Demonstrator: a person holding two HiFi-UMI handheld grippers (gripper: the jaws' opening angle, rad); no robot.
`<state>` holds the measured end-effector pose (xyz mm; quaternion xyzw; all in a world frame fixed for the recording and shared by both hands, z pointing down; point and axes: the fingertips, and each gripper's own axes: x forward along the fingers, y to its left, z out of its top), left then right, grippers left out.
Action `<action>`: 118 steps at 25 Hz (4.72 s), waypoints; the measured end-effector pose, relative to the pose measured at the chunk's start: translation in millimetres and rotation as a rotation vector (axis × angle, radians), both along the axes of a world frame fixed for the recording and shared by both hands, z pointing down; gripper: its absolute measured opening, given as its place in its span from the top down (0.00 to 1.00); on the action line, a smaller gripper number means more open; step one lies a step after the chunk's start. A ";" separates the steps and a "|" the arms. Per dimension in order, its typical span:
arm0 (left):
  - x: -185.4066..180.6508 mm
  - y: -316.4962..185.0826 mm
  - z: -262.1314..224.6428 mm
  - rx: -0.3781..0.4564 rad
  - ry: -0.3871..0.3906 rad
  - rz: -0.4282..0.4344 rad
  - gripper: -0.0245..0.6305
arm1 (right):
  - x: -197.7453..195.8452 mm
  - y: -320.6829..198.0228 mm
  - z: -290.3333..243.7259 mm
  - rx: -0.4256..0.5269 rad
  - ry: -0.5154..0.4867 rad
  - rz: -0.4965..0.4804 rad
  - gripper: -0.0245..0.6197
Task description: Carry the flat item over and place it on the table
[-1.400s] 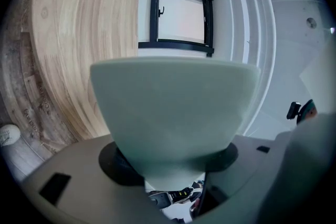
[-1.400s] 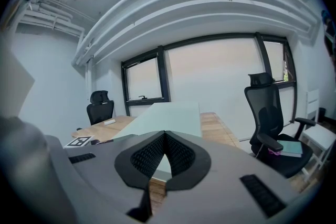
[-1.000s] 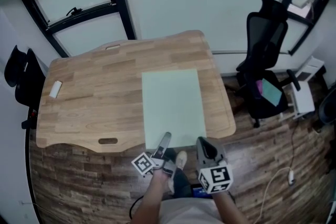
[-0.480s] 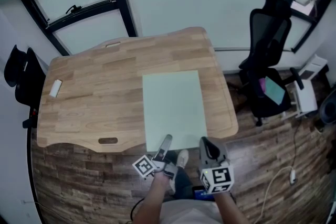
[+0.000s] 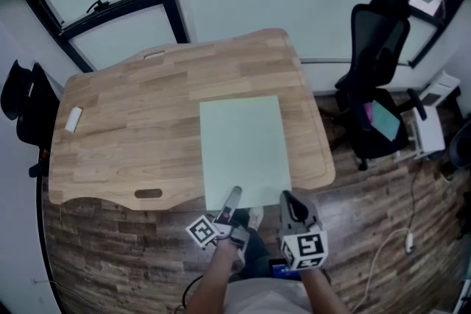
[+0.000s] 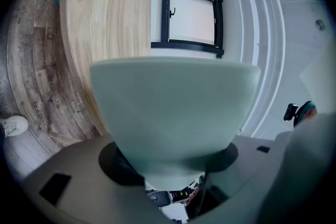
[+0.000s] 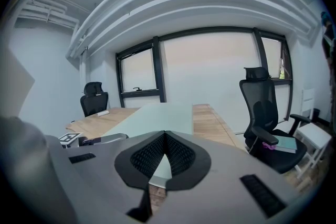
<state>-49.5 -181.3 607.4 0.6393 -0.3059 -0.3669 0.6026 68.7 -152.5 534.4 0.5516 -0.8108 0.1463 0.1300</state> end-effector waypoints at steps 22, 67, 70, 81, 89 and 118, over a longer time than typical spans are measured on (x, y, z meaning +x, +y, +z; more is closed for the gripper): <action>-4.1 8.7 42.4 -0.061 0.000 -0.007 0.53 | 5.3 -5.4 41.3 -0.103 0.031 -0.010 0.97; -0.3 13.8 66.4 -0.123 0.032 -0.065 0.53 | -7.8 -11.2 59.9 -0.148 0.038 -0.061 0.97; -0.7 12.8 65.4 -0.134 0.035 -0.073 0.53 | -7.0 -10.4 58.6 -0.146 0.040 -0.062 0.97; -2.0 12.4 67.1 -0.161 0.013 -0.102 0.52 | -1.9 -2.4 50.2 -0.131 0.042 -0.051 0.97; 0.0 13.5 72.4 -0.190 -0.070 -0.096 0.50 | 2.5 3.1 41.6 -0.117 0.034 -0.036 0.97; -7.8 33.2 100.6 -0.431 -0.404 0.006 0.24 | -3.4 21.4 20.4 -0.058 0.042 -0.048 0.97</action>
